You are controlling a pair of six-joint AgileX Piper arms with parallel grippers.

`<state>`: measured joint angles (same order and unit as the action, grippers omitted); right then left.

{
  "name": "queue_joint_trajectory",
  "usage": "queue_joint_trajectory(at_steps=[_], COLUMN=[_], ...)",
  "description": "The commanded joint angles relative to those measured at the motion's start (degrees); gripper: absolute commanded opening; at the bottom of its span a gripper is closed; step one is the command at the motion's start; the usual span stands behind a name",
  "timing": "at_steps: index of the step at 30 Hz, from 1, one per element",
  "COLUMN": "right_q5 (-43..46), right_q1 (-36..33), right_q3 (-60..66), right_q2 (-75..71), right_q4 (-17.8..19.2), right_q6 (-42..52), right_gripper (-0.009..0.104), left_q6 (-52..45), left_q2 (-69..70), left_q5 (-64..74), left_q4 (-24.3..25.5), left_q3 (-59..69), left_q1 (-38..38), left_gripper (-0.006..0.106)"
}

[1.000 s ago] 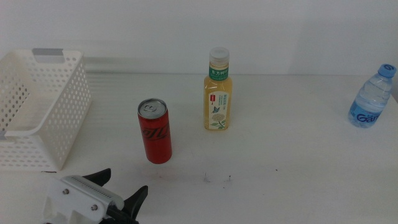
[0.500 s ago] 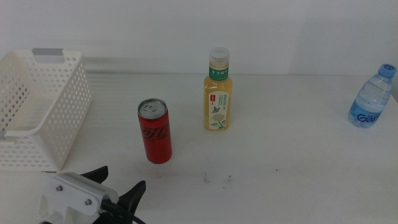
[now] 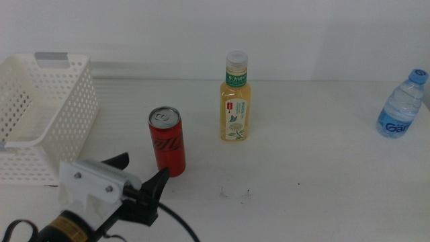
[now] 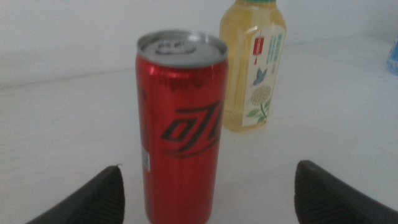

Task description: Use arms to grab the bottles and put them into the dustbin to the left of the table.

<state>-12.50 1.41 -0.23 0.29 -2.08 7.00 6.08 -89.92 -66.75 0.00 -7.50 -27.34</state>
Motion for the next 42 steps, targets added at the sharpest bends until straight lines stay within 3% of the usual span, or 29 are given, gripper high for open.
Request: queue_joint_trajectory(at_steps=[1,20,30,42], right_q5=[0.5,0.5,0.5,0.5], right_q1=[0.4,0.4,0.4,0.4], right_q3=[0.2,0.2,0.2,0.2], right_q2=[-0.3,-0.3,-0.3,-0.3], right_q4=[0.4,0.4,0.4,0.4], right_q6=[0.3,0.3,0.3,0.3], right_gripper=[0.093,0.093,0.093,0.093], left_q6=[-0.2,0.2,1.4,3.0], left_q2=[-0.7,-10.9,-11.4,-18.1], left_q5=[0.7,-2.2,3.8,1.8], left_q4=[-0.3,-1.4,5.9,6.6], left_q3=[-1.5,-8.6,-13.8,-18.3], left_q1=[-0.1,0.5,5.0,5.1], left_gripper=[0.094,0.094,0.094,0.094])
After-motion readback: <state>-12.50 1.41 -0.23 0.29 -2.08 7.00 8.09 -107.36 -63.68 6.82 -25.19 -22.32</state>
